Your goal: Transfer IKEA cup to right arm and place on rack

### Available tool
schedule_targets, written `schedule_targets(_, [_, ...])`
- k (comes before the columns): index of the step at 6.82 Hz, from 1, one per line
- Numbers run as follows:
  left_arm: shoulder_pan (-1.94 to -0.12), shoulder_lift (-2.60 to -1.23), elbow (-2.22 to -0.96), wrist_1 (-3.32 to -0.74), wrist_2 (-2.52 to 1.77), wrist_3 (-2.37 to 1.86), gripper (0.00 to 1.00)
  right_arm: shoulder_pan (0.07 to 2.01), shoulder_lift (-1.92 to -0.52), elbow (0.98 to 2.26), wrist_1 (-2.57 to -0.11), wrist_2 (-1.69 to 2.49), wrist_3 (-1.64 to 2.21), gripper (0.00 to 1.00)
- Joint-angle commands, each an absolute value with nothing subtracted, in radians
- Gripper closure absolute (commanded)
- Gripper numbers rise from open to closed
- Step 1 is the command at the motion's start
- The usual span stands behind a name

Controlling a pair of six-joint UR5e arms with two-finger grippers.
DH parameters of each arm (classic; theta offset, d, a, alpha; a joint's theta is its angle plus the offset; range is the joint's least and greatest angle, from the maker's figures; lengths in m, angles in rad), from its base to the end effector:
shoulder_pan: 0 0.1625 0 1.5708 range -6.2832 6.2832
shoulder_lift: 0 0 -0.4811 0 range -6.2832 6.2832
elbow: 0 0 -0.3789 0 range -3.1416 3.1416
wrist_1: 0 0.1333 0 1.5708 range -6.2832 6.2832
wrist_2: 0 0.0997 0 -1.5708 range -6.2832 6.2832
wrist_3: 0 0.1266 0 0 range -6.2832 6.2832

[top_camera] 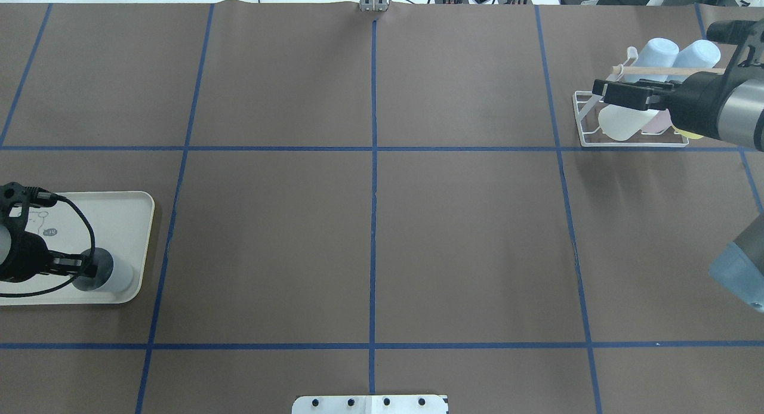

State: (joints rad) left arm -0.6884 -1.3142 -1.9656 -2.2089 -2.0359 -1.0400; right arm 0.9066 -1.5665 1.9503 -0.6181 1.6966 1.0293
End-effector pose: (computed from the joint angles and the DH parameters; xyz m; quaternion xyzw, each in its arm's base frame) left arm 0.2631 -0.3155 0.5865 0.0360 0.4241 0.0161 0.9048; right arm -0.2150 -0.4651 0.4339 0.3727 -0.4959 0.1039 0.7774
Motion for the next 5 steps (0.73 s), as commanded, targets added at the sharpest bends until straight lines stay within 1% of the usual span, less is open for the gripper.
schedule_targets(1, [-0.698,-1.307,-2.002,-2.174,-2.039,-1.040,1.00,0.907,-1.565,1.950,-0.618,1.697,1.029,0.00])
schedule_targets(2, [-0.706,-1.305,-2.041,-2.110,-2.039,-1.039,1.00,0.907,-1.563,1.951,-0.618,1.697,1.029,0.00])
schedule_targets(4, [-0.764,-1.325,-2.178,-1.917,-2.037,-1.046,1.00,0.907,-1.554,1.951,-0.618,1.707,1.029,0.00])
schedule_targets(5, [-0.816,-1.423,-2.189,-1.828,-2.036,-1.066,1.00,0.907,-1.551,1.951,-0.617,1.712,1.031,0.00])
